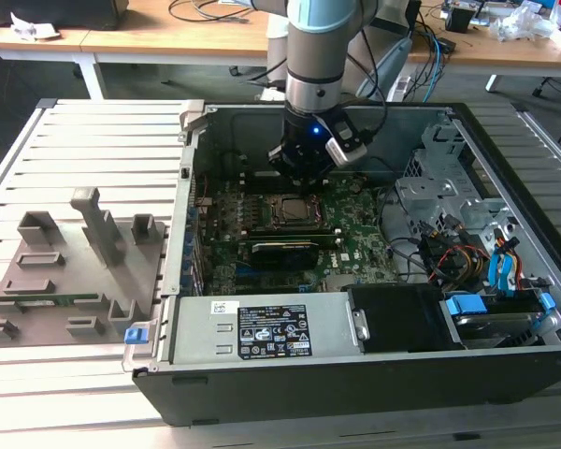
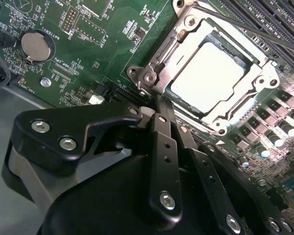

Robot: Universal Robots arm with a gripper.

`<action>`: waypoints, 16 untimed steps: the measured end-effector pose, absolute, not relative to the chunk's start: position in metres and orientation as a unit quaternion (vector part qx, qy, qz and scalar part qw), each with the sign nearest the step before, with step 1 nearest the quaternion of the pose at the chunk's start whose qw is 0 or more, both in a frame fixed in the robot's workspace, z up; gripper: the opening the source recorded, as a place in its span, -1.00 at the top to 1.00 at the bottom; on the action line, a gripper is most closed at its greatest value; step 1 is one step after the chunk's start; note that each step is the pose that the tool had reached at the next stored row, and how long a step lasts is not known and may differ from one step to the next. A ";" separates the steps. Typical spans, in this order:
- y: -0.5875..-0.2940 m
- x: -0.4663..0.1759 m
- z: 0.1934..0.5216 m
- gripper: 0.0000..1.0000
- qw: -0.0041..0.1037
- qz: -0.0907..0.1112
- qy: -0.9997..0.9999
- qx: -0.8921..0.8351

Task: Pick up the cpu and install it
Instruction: 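Install the first cpu locking lever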

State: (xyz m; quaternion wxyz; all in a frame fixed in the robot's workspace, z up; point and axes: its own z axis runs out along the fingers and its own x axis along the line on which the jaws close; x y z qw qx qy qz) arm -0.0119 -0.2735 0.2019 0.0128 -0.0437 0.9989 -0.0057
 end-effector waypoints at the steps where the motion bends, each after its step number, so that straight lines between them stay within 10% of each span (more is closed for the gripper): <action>1: -0.274 -0.012 0.201 0.79 0.013 -0.005 0.999 -0.044; 16: -0.296 -0.010 0.209 0.79 0.014 -0.002 0.999 -0.045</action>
